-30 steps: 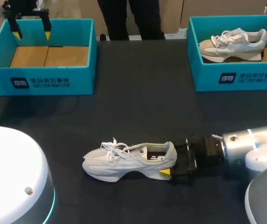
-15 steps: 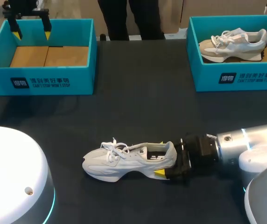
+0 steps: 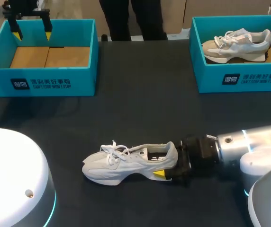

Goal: Take the shoe out of the shoebox, open the shoe tongue, remove and reinsert the insole, then place the shoe into the shoebox

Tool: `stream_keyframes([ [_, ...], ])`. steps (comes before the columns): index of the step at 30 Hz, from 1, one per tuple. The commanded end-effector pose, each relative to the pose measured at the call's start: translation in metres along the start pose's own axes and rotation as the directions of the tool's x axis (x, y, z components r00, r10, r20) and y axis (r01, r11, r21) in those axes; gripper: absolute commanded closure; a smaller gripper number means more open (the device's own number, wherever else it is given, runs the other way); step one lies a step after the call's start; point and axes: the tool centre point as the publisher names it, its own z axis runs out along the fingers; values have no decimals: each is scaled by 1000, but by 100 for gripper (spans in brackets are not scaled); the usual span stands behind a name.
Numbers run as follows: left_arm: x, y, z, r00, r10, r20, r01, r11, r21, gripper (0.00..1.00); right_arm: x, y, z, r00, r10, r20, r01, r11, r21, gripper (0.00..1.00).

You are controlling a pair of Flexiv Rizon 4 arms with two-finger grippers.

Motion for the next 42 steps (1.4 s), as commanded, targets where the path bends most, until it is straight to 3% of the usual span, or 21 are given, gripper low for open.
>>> stream_keyframes([
  [1, 0, 1, 1, 1000, 0, -1, 0, 1000, 2, 0, -5, 0, 3, 1000, 2, -13, -2, 1000, 5, 100],
  [5, 0, 1, 1, 1000, 0, -1, 0, 1000, 2, 0, -5, 0, 3, 1000, 2, -13, -2, 1000, 5, 100],
  [13, 42, 47, 1, 995, -81, 50, 72, 985, 158, 0, -5, 0, 3, 1000, 2, -13, -2, 1000, 5, 100],
  [24, 80, 114, 4, 994, -101, -52, 104, 992, 64, 0, -5, 0, 3, 1000, 2, -13, -2, 1000, 5, 100],
  [38, 80, 114, 4, 994, -101, -52, 104, 992, 64, 0, -5, 0, 3, 1000, 2, -13, -2, 1000, 5, 100],
  [42, 96, 142, 10, 989, -126, -73, 131, 988, 81, 0, -5, 0, 3, 1000, 2, -13, -2, 1000, 5, 100],
])
